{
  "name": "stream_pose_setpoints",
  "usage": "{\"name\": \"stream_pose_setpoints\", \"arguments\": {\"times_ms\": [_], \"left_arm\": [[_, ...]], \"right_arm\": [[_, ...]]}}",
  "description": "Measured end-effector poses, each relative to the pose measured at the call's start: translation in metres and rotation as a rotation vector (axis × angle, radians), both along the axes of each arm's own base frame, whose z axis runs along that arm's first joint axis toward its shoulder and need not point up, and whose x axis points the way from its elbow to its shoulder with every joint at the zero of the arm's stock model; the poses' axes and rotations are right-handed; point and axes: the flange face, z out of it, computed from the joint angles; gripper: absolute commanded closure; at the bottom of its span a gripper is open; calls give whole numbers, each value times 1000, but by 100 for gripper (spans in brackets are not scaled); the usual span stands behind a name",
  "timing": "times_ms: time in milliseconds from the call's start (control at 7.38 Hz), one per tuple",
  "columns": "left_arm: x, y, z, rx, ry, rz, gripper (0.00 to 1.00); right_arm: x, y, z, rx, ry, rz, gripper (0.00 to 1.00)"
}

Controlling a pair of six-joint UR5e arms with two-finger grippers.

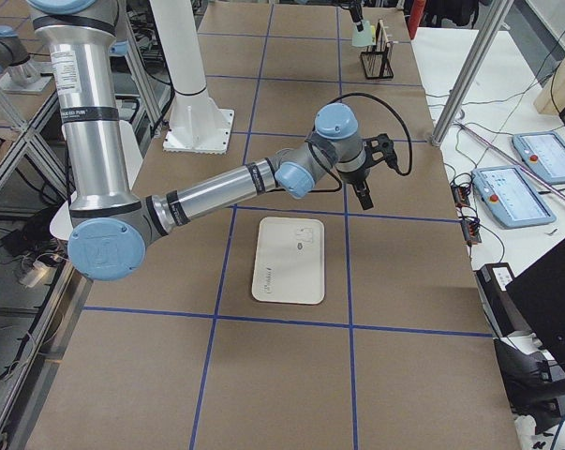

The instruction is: Left arm grabs green cup and hands to right arm on tray

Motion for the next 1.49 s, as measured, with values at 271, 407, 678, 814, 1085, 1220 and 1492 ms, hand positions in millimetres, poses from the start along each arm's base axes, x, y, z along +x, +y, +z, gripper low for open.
{"name": "stream_pose_setpoints", "arguments": {"times_ms": [271, 407, 678, 814, 1085, 1220, 1492], "left_arm": [[29, 31, -48, -21, 127, 17, 96], [44, 47, -74, -32, 201, 33, 96], [72, 83, -113, -39, 388, 81, 97], [79, 101, -127, -41, 500, 110, 97], [81, 130, -145, -59, 693, 164, 96], [76, 140, -151, -67, 761, 184, 96], [64, 153, -165, -65, 832, 205, 96]], "right_arm": [[-33, 19, -31, 2, -210, 42, 0], [-43, 30, -42, 6, -306, 47, 0], [-51, 50, -61, 24, -477, 41, 0], [-53, 63, -71, 43, -573, 30, 0], [-67, 85, -98, 93, -790, 11, 0], [-86, 99, -112, 122, -921, -3, 0], [-141, 137, -139, 151, -1221, -35, 0]]}}
